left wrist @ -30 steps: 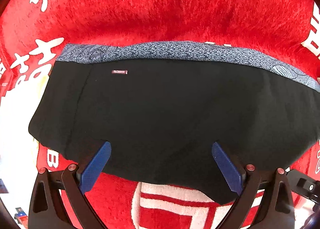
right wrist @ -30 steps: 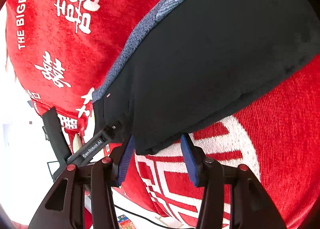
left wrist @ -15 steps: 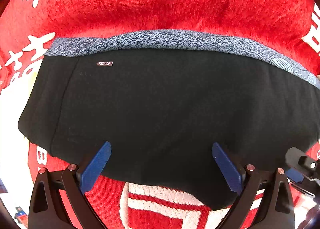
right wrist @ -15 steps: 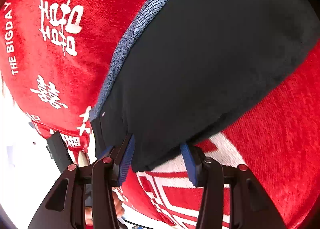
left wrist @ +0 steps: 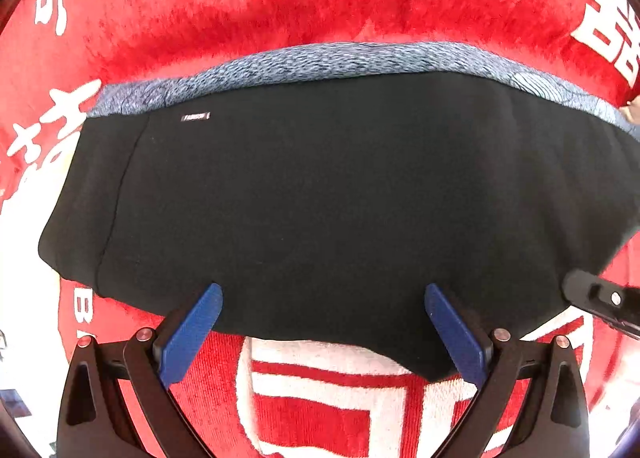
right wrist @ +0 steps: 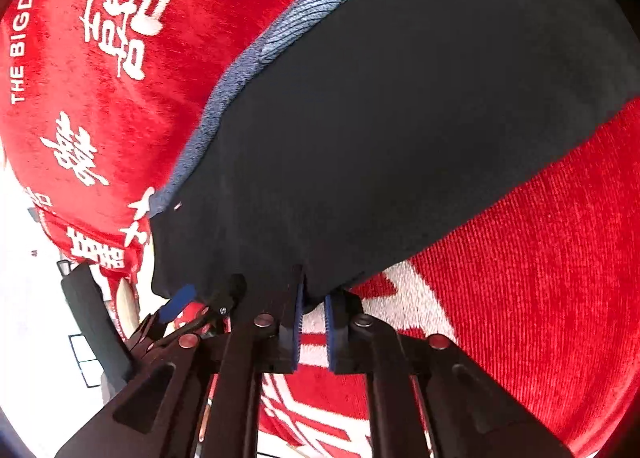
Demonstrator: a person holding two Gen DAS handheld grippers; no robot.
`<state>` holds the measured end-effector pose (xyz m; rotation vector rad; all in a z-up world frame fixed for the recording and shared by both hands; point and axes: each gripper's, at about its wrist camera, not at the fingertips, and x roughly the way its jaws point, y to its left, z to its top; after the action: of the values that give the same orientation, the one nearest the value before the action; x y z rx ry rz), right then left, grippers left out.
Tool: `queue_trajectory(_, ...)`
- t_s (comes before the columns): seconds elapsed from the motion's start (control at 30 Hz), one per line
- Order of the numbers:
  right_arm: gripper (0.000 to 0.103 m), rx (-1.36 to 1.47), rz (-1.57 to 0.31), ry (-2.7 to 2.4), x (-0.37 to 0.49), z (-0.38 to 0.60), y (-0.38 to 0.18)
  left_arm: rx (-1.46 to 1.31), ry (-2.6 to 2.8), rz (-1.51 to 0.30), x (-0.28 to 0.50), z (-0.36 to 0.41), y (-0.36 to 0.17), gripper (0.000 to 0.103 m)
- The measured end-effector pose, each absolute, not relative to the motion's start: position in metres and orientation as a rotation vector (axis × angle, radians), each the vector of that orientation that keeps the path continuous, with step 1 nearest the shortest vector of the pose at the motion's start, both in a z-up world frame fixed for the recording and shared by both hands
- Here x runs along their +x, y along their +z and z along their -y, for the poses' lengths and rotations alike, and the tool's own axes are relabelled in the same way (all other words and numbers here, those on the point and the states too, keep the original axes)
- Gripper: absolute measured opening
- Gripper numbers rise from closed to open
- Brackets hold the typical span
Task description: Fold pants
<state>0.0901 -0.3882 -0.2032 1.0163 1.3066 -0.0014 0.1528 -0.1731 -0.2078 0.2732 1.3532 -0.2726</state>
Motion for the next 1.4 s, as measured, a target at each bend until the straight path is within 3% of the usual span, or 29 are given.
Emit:
queue_trajectory(0.1, 0.029, 0.945, -1.351, -0.036, 0.085, 0.396, -0.185, 0.242, -0.237, -1.325, 0.169, 0.152, -0.195, 0.102)
queue_trajectory(0.27, 0.030, 0.795, -1.305, -0.023, 0.115, 0.402, -0.155, 0.225, -0.137, -1.241, 0.229, 0.124, -0.179, 0.102)
queue_trajectory(0.47, 0.030, 0.628, -1.310, 0.005, 0.199, 0.383, -0.173, 0.232, -0.036, -1.206, 0.298, 0.104, -0.197, 0.102)
queue_trajectory(0.77, 0.030, 0.406, -1.340, -0.050, 0.246, 0.364, -0.203, 0.199, 0.047, -1.211, 0.317, 0.071, -0.233, 0.103)
queue_trajectory(1.0, 0.031, 0.493, -1.324, -0.085, 0.256, 0.380, -0.197, 0.193, 0.061, -1.248, 0.318, 0.078, -0.217, 0.103)
queue_trajectory(1.07, 0.035, 0.489, -1.305, -0.091, 0.244, 0.386, -0.184, 0.208, -0.001, -1.240, 0.300, 0.090, -0.203, 0.103)
queue_trajectory(1.17, 0.065, 0.472, -1.292, -0.107, 0.215, 0.399, -0.170, 0.265, -0.083, -1.260, 0.270, 0.117, -0.192, 0.103)
queue_trajectory(1.4, 0.070, 0.516, -1.340, -0.204, 0.128, 0.460, -0.159, 0.269, -0.269, -1.293, 0.198, 0.198, -0.178, 0.103)
